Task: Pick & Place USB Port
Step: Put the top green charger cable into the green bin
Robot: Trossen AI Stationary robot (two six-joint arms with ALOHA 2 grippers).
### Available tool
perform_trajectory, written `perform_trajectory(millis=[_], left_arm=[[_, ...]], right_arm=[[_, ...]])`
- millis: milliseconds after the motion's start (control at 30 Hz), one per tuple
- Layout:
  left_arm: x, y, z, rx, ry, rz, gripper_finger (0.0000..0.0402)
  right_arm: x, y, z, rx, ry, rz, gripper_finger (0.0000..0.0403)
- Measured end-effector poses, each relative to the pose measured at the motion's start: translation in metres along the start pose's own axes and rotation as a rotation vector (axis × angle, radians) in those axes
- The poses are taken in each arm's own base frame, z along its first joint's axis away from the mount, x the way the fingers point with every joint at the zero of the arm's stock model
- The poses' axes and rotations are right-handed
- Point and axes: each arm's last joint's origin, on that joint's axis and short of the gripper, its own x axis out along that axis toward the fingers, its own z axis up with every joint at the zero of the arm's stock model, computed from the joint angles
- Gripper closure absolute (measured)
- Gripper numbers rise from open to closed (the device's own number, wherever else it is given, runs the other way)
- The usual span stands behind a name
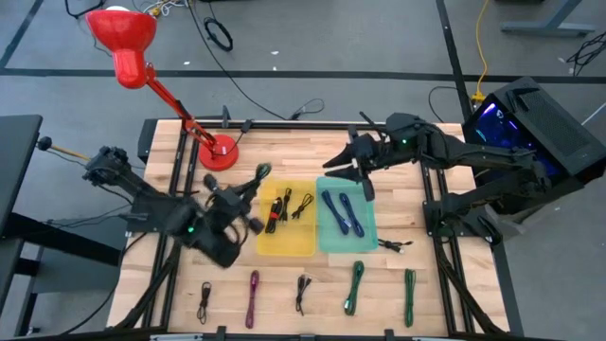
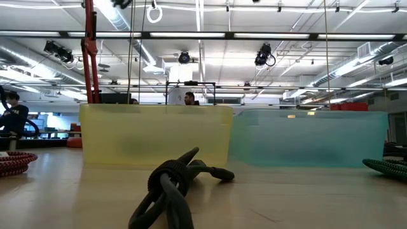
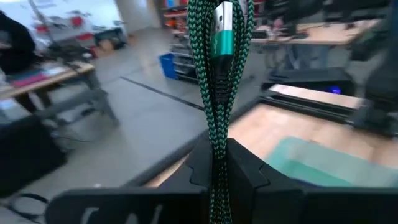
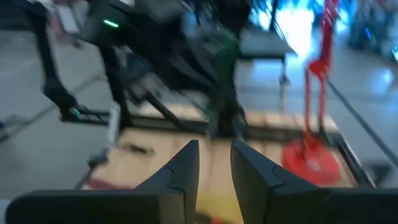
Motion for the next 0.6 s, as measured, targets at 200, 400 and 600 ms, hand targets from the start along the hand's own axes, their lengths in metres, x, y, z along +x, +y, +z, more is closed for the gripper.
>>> perform_trajectory(millis=[200, 400, 600], left_arm=[[0.036, -0.017, 0.025, 0.087, 0.029, -0.135, 0.0377], [0.064, -0.024, 0.052, 0.071, -0.113, -0.390, 0.0377], [0.081, -0.019, 0.056, 0.061, -0.139, -0.456, 0.0377]], right_arm=[[0.015, 0.017, 0.009, -0.081, -0.109, 0.063, 0.0309], [0.029, 0.019, 0.006, -0.085, -0.120, 0.080, 0.0309], [0.031, 0.020, 0.006, -0.087, -0.133, 0.085, 0.0309]])
